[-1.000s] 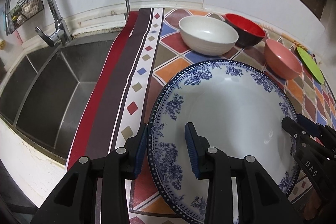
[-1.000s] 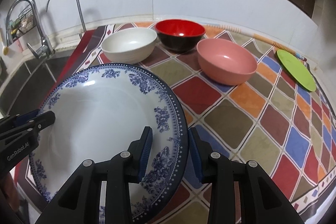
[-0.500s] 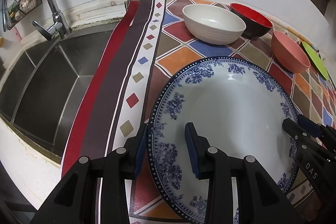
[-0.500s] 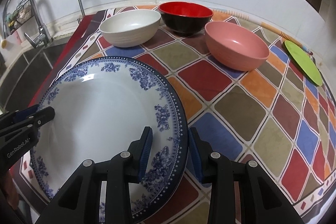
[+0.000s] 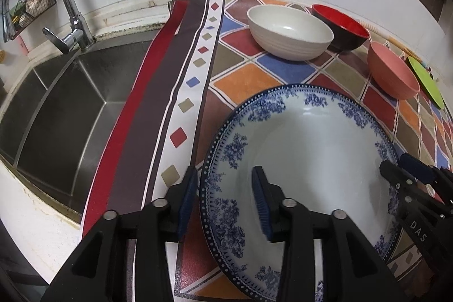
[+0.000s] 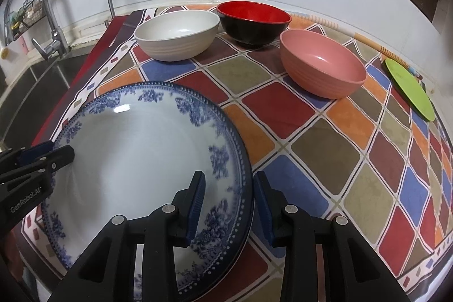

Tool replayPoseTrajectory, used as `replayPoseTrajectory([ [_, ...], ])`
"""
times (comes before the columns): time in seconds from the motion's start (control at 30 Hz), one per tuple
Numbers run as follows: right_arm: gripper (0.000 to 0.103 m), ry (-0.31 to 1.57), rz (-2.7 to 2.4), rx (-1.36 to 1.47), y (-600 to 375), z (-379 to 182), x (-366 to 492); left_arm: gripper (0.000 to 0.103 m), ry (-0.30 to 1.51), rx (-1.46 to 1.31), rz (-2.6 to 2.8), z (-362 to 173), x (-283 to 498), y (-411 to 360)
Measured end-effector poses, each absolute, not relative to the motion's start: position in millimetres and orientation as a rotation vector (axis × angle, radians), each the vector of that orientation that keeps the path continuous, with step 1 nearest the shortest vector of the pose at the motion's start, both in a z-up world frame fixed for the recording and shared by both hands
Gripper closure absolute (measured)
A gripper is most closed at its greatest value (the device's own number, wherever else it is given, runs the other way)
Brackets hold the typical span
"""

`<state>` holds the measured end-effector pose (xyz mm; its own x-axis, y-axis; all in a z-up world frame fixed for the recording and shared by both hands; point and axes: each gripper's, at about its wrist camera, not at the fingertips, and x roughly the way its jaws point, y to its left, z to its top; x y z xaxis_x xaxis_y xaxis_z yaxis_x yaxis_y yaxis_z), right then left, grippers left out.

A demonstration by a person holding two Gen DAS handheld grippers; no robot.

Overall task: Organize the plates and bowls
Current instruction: 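Lower the small blue-and-white plate onto the large plate and open both grippers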

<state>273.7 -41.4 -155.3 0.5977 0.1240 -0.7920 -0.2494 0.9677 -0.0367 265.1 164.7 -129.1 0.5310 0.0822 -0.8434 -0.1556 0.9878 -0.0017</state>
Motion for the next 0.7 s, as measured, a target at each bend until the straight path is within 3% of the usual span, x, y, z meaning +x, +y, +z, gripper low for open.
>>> replayPoseTrajectory([
  [0.13,0.053,0.914,0.214,-0.142,-43,-155,276,0.051,0.982,-0.083,0.134,-122,265,162],
  [0.2,0.053,0.903,0.206,-0.138,-46,-153,276,0.044,0.973,-0.085,0.129,-118,265,160],
  [0.3,0.053,0.894,0.208,-0.129,-49,-149,277,0.04,0.952,-0.087,0.12,-109,266,156],
  [0.7,0.034,0.772,0.195,-0.072,-77,-107,270,0.023,0.793,-0.049,0.084,-54,266,120],
])
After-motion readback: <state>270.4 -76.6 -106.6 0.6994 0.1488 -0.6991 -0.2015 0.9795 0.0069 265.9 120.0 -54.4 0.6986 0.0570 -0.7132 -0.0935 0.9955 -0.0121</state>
